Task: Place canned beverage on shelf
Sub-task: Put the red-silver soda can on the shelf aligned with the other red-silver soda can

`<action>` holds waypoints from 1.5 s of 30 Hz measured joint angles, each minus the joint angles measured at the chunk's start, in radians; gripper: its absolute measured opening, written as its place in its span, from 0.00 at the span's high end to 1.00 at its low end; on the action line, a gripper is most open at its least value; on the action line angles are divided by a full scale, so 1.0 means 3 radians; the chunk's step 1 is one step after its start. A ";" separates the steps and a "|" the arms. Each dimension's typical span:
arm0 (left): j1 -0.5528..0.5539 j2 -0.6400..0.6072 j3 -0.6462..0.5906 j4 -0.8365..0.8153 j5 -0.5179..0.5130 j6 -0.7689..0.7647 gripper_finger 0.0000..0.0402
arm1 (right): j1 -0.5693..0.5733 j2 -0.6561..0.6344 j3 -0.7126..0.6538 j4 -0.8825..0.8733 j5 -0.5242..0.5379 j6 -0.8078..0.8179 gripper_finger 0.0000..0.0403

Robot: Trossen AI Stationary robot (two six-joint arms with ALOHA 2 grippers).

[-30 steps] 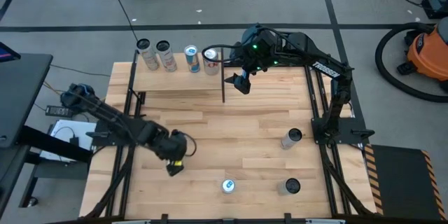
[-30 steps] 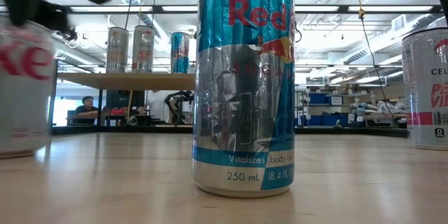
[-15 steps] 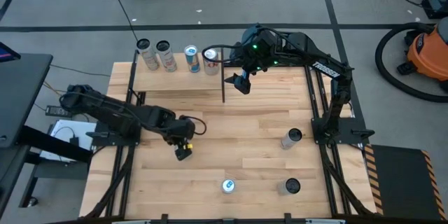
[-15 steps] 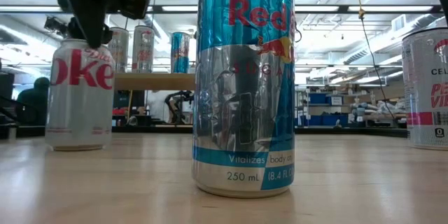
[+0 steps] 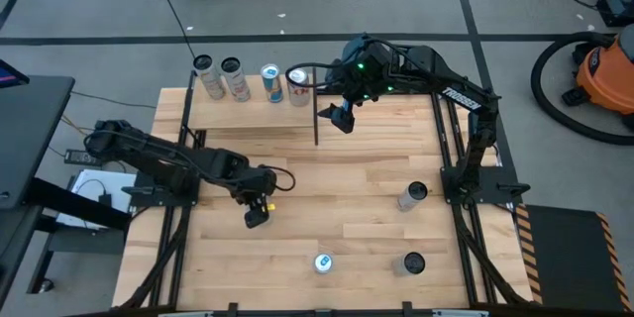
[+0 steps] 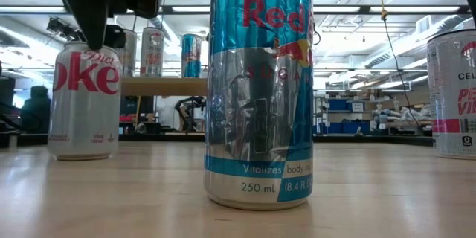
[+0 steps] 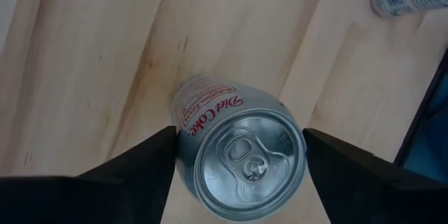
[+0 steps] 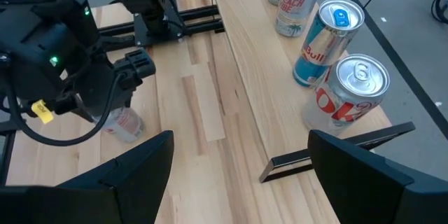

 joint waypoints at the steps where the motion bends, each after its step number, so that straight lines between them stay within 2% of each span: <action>1: 0.0000 0.0000 0.0000 0.0000 0.0004 0.0024 0.24 | 0.0000 0.0000 0.0000 0.0001 -0.0001 0.0004 0.16; 7: 0.0001 0.0000 0.0000 -0.0012 0.0012 0.0144 0.22 | 0.0000 0.0000 0.0000 0.0000 0.0001 0.0043 0.16; 12: -0.0029 -0.0001 0.0003 -0.0071 0.0007 -0.0003 0.21 | 0.0000 0.0000 0.0000 -0.0007 0.0001 0.0125 0.16; 17: -0.0112 0.0022 0.0011 -0.0134 -0.0182 -0.0002 0.21 | 0.0000 0.0000 0.0000 -0.0013 0.0000 0.0126 0.16; 22: -0.0115 0.0021 0.0011 -0.0132 -0.0212 -0.0087 0.21 | 0.0000 0.0000 -0.0001 -0.0014 0.0001 0.0126 0.16; 30: -0.0111 0.0204 0.0023 -0.0163 -0.0120 -0.0089 0.21 | 0.0000 0.0000 -0.0001 -0.0018 0.0001 0.0126 0.16; 45: -0.0115 0.0234 0.0020 -0.0236 -0.0100 -0.0094 0.21 | 0.0000 0.0000 -0.0001 -0.0064 0.0001 0.0119 0.16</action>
